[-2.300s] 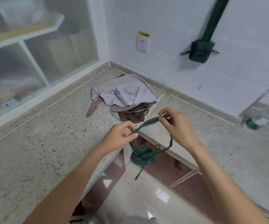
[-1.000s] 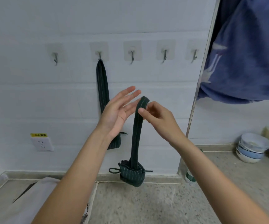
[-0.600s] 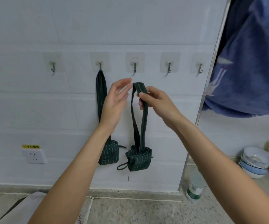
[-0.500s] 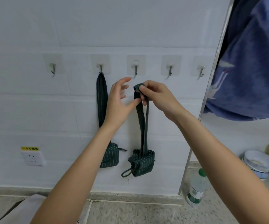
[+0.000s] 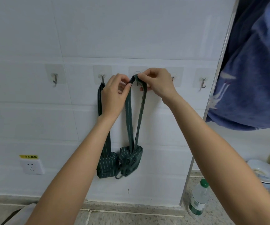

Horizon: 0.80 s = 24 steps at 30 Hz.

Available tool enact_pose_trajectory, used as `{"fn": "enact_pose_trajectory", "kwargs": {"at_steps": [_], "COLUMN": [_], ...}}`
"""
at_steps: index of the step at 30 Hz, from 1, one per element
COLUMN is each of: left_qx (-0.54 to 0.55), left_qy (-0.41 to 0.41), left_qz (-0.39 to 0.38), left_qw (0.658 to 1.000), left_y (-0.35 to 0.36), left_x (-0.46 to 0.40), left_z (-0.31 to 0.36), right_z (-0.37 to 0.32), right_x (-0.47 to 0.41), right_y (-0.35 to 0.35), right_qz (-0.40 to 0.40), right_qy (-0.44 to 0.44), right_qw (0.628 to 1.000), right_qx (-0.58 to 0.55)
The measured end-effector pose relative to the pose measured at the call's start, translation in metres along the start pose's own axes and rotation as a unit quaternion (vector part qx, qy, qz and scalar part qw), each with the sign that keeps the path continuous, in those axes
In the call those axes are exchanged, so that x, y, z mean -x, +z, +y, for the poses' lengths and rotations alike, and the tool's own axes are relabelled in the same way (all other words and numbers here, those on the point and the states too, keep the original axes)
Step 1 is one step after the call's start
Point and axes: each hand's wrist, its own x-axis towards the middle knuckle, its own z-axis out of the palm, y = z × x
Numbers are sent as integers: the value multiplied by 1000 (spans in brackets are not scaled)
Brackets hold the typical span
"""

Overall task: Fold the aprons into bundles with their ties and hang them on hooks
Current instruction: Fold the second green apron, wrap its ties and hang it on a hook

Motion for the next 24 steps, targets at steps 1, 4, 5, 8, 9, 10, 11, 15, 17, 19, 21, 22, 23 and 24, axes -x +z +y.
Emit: {"fn": "enact_pose_trajectory", "kwargs": {"at_steps": [1,4,5,8,9,10,11,15,17,19,21,22,23,24], "left_qx": [-21,-55,-43,5,22,43,66,92,90,104,88,66,47,26], "left_qy": [12,15,-1,-70,-94,-119,-140,-167,-183,-217,-229,-229,-222,-211], "left_qz": [-1,-13,-26,-53,-55,-56,-56,-81,-106,-126,-152,-165,-176,-189], "left_qw": [1000,998,999,996,994,990,986,978,973,962,957,957,958,959], "left_y": [0,3,4,7,7,7,6,2,1,0,-1,-2,-4,-5], "left_x": [-2,-2,0,9,12,15,14,25,38,57,78,91,103,114], "left_z": [-1,-1,0,0,0,1,2,5,3,-1,-2,-3,-4,-5], "right_z": [2,10,12,25,30,35,35,43,54,71,93,107,119,130], "right_x": [-2,-1,2,15,21,27,31,41,50,70,92,105,116,126], "right_y": [3,9,10,13,15,17,18,23,24,28,32,37,40,42], "right_qz": [22,80,92,88,73,56,38,17,9,-4,-10,-12,-13,-17], "right_qy": [-4,-28,-31,0,20,42,62,82,76,70,72,82,92,102], "right_qw": [999,977,971,980,988,995,997,995,997,998,997,996,995,994], "right_qx": [41,194,217,179,135,71,2,-56,-27,10,29,35,40,45]}}
